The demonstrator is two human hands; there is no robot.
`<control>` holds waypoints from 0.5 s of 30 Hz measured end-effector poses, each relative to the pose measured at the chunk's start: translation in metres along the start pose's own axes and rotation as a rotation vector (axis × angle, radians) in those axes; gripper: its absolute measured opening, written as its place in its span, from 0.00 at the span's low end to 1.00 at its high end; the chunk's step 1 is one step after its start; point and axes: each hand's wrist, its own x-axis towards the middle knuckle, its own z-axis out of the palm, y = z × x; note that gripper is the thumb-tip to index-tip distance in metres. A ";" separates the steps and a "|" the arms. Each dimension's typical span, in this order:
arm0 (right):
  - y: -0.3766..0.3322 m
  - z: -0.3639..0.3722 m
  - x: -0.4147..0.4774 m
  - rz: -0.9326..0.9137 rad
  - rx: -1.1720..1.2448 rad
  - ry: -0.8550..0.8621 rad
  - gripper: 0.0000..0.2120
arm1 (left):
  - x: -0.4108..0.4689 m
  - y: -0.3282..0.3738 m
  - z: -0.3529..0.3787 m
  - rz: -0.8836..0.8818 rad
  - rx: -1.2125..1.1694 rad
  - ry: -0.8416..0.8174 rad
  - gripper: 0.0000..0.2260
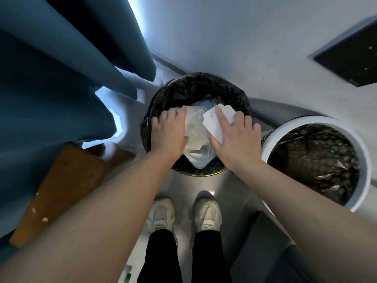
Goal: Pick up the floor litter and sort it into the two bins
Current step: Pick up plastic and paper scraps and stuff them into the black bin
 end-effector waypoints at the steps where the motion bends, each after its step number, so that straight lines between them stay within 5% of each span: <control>1: -0.003 0.001 0.000 -0.020 -0.013 0.010 0.33 | 0.000 -0.004 0.000 0.054 0.119 0.029 0.33; 6: -0.029 0.007 0.008 -0.080 -0.026 0.043 0.34 | -0.021 -0.035 -0.004 0.195 0.340 0.007 0.34; 15: -0.059 0.064 0.043 -0.029 0.034 -0.423 0.35 | -0.051 -0.079 0.004 0.220 0.305 -0.035 0.32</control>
